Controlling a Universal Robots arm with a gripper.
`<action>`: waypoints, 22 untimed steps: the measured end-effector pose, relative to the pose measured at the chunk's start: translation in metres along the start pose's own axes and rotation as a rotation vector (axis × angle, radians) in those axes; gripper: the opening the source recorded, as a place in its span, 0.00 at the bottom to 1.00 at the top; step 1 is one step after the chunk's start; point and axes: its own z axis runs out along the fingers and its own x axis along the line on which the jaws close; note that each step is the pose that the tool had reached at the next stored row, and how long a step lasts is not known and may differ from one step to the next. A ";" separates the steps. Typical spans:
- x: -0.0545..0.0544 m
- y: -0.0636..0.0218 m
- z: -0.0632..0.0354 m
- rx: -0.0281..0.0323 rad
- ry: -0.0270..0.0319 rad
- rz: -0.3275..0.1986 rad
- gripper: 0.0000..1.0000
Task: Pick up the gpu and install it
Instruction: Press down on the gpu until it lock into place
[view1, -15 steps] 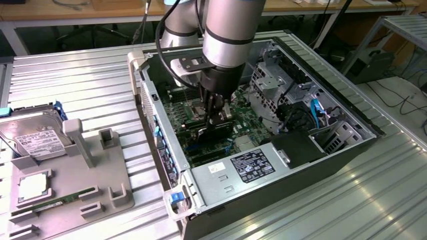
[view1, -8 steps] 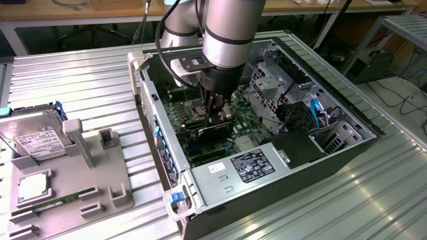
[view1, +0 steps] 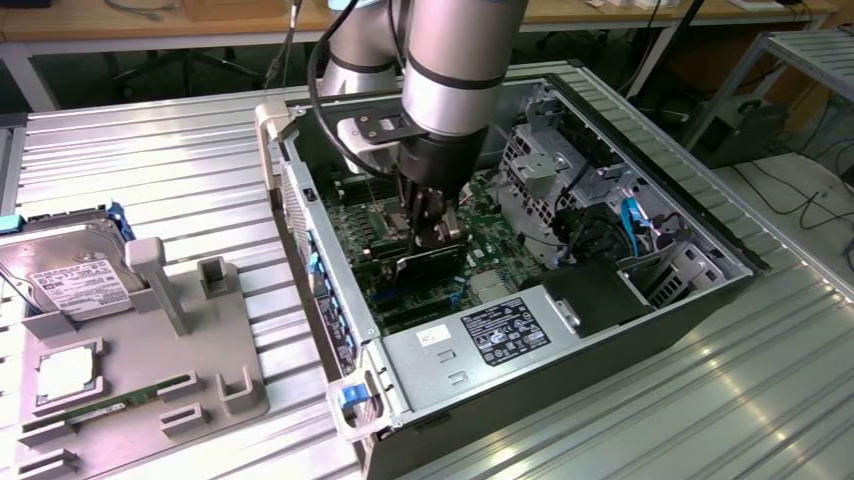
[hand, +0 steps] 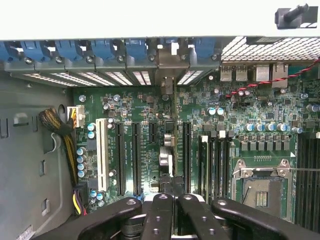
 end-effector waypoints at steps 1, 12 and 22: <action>0.000 0.0044 0.0001 0.0000 -0.0003 -0.001 0.11; 0.000 0.0329 0.0005 0.0011 -0.0002 -0.006 0.11; 0.000 0.0427 0.0008 0.0010 -0.0002 -0.016 0.11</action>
